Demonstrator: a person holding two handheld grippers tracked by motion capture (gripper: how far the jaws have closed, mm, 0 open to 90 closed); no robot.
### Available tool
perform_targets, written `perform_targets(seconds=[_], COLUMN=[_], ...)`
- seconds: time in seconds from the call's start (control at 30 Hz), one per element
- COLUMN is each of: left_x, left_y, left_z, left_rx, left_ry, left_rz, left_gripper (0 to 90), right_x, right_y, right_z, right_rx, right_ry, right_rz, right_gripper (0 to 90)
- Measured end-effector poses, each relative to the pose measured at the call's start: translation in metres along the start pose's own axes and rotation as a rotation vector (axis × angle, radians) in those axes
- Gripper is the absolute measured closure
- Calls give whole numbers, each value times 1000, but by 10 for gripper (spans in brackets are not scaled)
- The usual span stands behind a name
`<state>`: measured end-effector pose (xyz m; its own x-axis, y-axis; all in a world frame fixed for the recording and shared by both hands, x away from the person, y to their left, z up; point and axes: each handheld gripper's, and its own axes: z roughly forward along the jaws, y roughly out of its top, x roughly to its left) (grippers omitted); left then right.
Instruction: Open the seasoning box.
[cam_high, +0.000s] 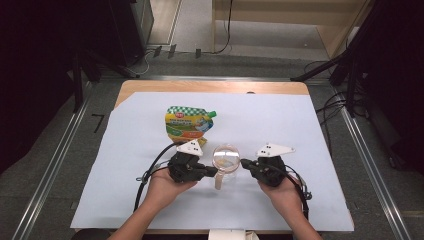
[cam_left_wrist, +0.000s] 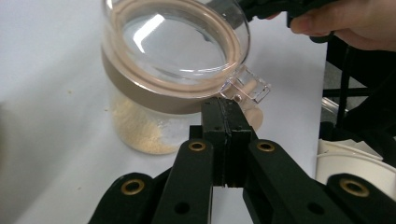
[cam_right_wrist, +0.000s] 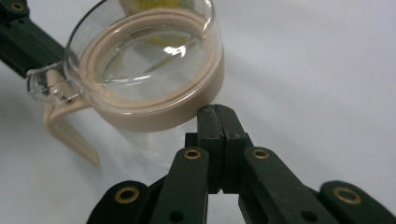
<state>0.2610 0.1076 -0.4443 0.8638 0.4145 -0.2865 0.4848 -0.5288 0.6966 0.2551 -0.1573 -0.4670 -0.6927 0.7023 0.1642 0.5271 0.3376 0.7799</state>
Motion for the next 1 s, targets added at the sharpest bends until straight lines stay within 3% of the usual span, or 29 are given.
perform_targets(seconds=[0.2, 0.37, 0.5, 0.63, 0.7, 0.73, 0.8, 0.87, 1.0], left_x=[-11, -18, -11, -7, -5, -3, 0, 1, 5], left_y=[3, 5, 5, 3, 2, 2, 2, 3, 2], left_z=[11, 17, 2, -10, -15, -16, -20, -22, -26], left_rx=[5, 10, -8, -15, -15, -19, -21, -26, -41], left_ry=[-40, -68, -112, -82, -73, -68, -61, -69, -56], left_rz=[19, 28, 36, 46, 34, 32, 35, 43, 47], left_gripper=[900, 900, 900, 880, 828, 753, 748, 672, 612], right_x=[-4, -6, -3, 2, 8, 14, 17, 28, 41], right_y=[3, 3, 3, 1, -1, -3, -4, -5, -8], right_z=[3, 1, -13, -25, -34, -41, -43, -49, -48], right_rx=[-5, -11, -28, -37, -47, -56, -58, -65, -44], right_ry=[-15, 5, 13, 39, 53, 71, 77, 110, 133], right_rz=[6, 13, 15, -7, -21, -23, -28, -27, -50], right_gripper=[900, 900, 900, 900, 900, 900, 900, 900, 900])
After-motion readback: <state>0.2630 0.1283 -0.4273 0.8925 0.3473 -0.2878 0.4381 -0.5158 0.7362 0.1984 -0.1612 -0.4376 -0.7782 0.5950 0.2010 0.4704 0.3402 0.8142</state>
